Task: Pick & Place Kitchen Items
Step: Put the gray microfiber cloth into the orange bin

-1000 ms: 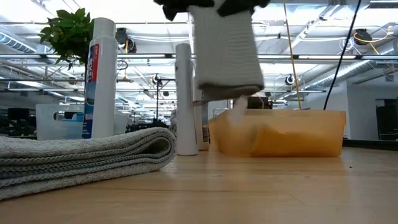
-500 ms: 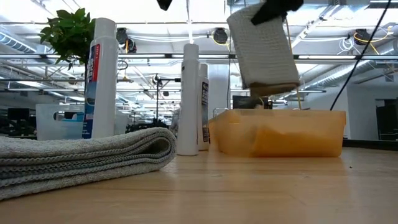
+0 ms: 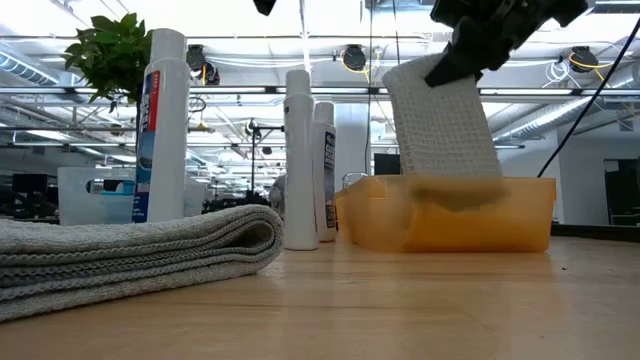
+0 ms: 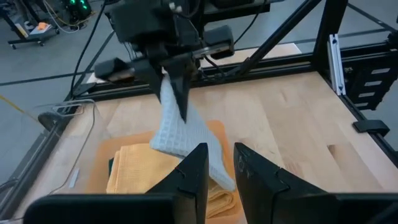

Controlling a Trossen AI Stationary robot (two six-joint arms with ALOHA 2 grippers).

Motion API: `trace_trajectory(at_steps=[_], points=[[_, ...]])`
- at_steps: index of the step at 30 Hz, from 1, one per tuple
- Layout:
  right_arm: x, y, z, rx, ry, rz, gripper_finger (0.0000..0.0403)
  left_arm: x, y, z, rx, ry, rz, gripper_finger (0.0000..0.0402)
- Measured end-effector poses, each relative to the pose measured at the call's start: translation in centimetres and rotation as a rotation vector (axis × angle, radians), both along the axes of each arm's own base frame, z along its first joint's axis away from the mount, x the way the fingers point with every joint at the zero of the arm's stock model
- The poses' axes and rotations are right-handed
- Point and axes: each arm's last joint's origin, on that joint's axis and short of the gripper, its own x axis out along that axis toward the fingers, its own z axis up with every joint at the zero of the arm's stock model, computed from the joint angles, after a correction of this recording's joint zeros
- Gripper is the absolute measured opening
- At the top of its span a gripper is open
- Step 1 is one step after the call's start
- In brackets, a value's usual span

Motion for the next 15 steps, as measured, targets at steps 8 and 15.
trace_trajectory(at_steps=[8,15], points=[[-0.10,0.27,-0.37,0.076,0.015,0.045,0.0004,0.05,-0.01,0.12,-0.002,-0.014,0.001,0.0077],[-0.18,0.60,0.13,0.136,-0.026,0.141,0.0004,0.04,0.00,0.11,-0.002,-0.012,0.001,0.0077]])
